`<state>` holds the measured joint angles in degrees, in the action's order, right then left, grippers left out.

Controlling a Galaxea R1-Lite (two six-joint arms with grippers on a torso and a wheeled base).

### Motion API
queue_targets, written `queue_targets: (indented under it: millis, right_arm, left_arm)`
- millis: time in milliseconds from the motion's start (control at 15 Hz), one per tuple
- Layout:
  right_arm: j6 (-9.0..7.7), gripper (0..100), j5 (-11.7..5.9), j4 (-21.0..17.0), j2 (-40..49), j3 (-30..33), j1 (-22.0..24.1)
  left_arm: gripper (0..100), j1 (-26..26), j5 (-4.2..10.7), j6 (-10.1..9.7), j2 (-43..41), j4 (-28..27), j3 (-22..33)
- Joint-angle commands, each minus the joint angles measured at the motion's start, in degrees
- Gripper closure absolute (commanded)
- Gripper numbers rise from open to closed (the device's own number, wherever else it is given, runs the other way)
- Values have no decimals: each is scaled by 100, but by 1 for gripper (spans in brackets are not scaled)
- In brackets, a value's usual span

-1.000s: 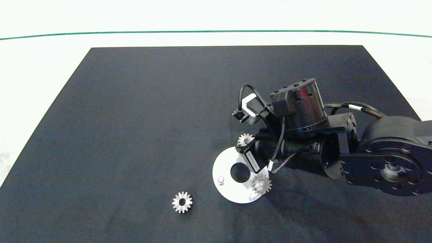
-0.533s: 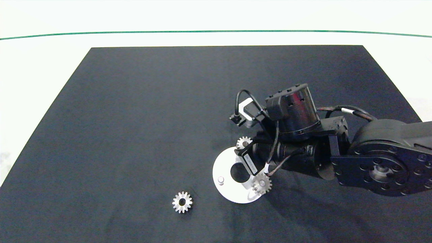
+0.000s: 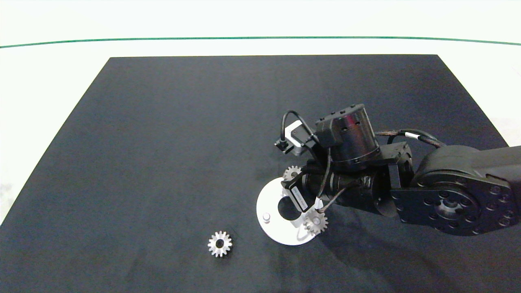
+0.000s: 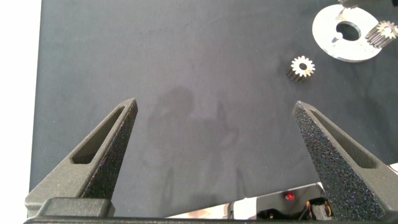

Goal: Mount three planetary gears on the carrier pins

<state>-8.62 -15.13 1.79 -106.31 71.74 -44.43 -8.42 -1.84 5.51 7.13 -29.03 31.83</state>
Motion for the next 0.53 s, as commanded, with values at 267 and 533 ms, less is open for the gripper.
queue_targets:
  millis: [267,533]
  right_arm:
    - [-26,90,10,137,-56,86,-4]
    - [-26,90,10,111,-65,50,-4]
  left_arm:
    - [0,7,0,3,-1,-24,7]
    - [0,-1,0,3,-1,-15,25]
